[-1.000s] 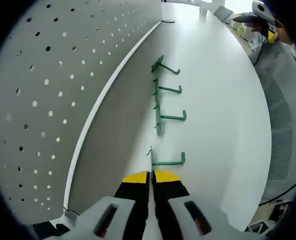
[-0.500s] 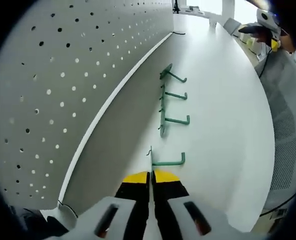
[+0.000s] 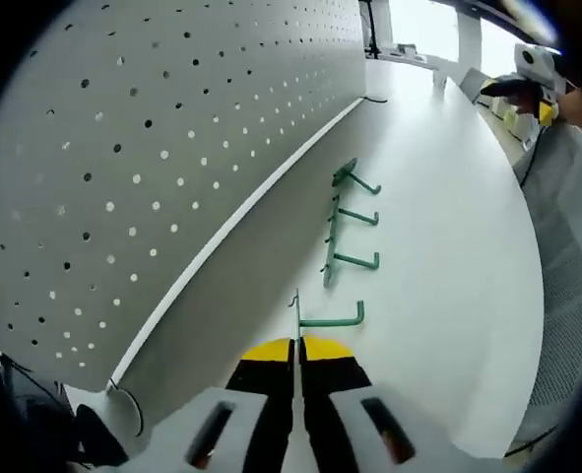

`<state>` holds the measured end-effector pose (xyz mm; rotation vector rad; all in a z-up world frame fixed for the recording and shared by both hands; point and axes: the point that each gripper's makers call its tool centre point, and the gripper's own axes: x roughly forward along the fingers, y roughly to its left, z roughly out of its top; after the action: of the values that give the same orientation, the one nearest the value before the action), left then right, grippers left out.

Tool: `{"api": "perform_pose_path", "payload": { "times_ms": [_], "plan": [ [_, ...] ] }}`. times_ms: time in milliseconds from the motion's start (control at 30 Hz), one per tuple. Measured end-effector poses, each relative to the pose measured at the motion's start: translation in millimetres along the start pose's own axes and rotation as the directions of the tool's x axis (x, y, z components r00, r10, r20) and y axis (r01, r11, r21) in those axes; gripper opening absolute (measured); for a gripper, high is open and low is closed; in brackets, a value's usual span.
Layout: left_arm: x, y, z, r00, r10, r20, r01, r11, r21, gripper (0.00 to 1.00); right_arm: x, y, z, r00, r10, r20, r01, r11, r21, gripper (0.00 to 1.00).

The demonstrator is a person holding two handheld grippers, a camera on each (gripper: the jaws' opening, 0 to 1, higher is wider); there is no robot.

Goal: Insert the hook assembly into the mounting plate slot until the hook locks in place.

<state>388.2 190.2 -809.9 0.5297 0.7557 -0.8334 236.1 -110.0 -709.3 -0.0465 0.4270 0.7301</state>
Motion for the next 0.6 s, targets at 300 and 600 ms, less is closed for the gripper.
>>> {"api": "perform_pose_path", "payload": {
  "times_ms": [300,600],
  "plan": [
    [-12.8,-4.3,11.9,0.997,0.053,0.062,-0.052,0.999,-0.016,0.01,-1.2,-1.5,0.7,1.0,-0.008,0.007,0.008,1.0,0.007,0.65],
    [-21.3,-11.2,25.1,0.985,0.088,0.149,-0.085,0.996,-0.03,0.01,-1.5,0.6,1.7,1.0,-0.003,0.009,0.003,1.0,-0.005,0.65]
  ]
}}
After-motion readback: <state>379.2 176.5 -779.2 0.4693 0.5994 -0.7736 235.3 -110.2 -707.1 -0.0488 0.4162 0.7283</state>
